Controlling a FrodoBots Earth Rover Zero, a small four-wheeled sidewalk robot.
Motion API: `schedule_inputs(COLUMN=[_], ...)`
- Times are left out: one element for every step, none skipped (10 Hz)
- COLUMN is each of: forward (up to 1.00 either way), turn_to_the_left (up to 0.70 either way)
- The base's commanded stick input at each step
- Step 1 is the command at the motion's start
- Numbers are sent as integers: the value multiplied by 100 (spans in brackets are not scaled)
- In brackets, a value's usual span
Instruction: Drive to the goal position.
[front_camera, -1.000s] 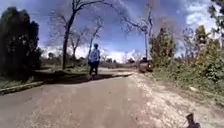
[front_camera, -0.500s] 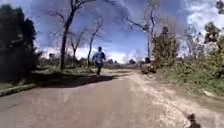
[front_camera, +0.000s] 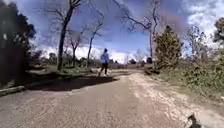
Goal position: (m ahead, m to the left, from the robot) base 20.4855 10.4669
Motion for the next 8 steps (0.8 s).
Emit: schedule_inputs(forward=[100,100,100,100,100,100,100,100], turn_to_the_left=[-40,-7,0,0,0,0,0,0])
